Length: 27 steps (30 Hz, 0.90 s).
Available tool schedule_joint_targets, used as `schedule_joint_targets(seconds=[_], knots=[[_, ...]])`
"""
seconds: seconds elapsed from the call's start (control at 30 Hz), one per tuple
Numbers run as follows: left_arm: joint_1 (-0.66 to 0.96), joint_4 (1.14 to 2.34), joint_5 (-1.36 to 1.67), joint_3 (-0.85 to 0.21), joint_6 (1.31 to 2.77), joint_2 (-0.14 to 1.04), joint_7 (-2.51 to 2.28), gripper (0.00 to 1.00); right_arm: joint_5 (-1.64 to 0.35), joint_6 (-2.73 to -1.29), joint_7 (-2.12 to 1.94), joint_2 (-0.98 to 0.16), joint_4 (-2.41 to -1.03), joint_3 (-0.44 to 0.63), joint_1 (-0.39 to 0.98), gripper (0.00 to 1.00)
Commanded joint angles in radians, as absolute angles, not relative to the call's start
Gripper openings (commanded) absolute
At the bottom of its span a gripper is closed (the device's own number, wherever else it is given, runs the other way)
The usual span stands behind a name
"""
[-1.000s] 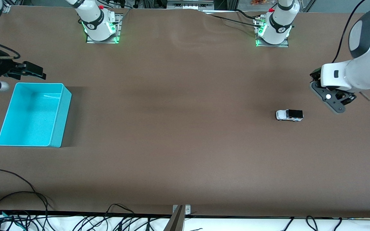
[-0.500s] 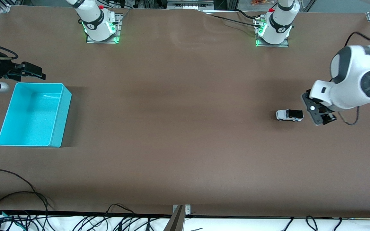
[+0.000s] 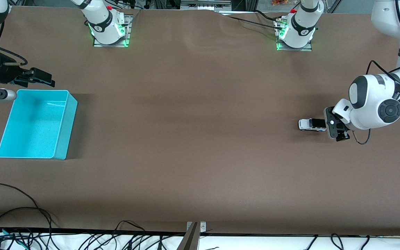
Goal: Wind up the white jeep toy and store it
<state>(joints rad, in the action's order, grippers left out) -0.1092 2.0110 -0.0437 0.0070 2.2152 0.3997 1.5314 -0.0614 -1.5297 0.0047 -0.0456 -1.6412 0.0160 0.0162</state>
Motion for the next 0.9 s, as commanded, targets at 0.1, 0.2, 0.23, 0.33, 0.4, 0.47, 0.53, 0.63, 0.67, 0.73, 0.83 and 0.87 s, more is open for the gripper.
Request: schedule_joint_targets(seconds=[0.1, 0.2, 0.23, 0.33, 0.4, 0.47, 0.53, 0.63, 0.67, 0.73, 0.83, 0.87], knots=[[-0.124, 2.009, 0.075, -0.002, 2.224, 0.405, 1.701, 1.00, -0.046, -1.522, 0.025, -0.044, -1.626, 0.018, 0.021, 1.00], [-0.123, 2.017, 0.089, -0.002, 2.224, 0.405, 1.710, 1.00, -0.048, -1.520, 0.023, -0.044, -1.626, 0.018, 0.021, 1.00], [-0.123, 2.025, 0.090, -0.003, 2.224, 0.403, 1.710, 1.00, -0.048, -1.520, 0.023, -0.044, -1.626, 0.018, 0.021, 1.00], [-0.126, 2.048, 0.107, -0.009, 2.230, 0.400, 1.712, 1.00, -0.048, -1.520, 0.023, -0.044, -1.624, 0.018, 0.021, 1.00], [-0.126, 2.066, 0.120, -0.014, 2.261, 0.396, 1.724, 1.00, -0.046, -1.520, 0.023, -0.044, -1.624, 0.018, 0.021, 1.00], [-0.126, 2.095, 0.129, -0.014, 2.322, 0.393, 1.765, 1.00, -0.048, -1.520, 0.023, -0.044, -1.624, 0.018, 0.021, 1.00], [-0.132, 2.123, 0.135, -0.015, 2.356, 0.394, 1.776, 1.00, -0.048, -1.520, 0.023, -0.044, -1.625, 0.018, 0.021, 1.00], [-0.138, 2.144, 0.150, -0.017, 2.381, 0.394, 1.781, 1.00, -0.048, -1.520, 0.023, -0.044, -1.624, 0.018, 0.021, 1.00], [-0.138, 2.146, 0.149, -0.017, 2.387, 0.396, 1.784, 1.00, -0.048, -1.520, 0.023, -0.044, -1.624, 0.018, 0.021, 1.00], [-0.140, 2.148, 0.150, -0.017, 2.393, 0.400, 1.787, 1.00, -0.048, -1.520, 0.023, -0.044, -1.625, 0.018, 0.021, 1.00], [-0.141, 2.157, 0.159, -0.017, 2.404, 0.403, 1.810, 1.00, -0.048, -1.520, 0.023, -0.044, -1.624, 0.018, 0.021, 1.00], [-0.140, 2.161, 0.170, -0.017, 2.405, 0.403, 1.815, 1.00, -0.048, -1.520, 0.023, -0.044, -1.626, 0.018, 0.021, 1.00]])
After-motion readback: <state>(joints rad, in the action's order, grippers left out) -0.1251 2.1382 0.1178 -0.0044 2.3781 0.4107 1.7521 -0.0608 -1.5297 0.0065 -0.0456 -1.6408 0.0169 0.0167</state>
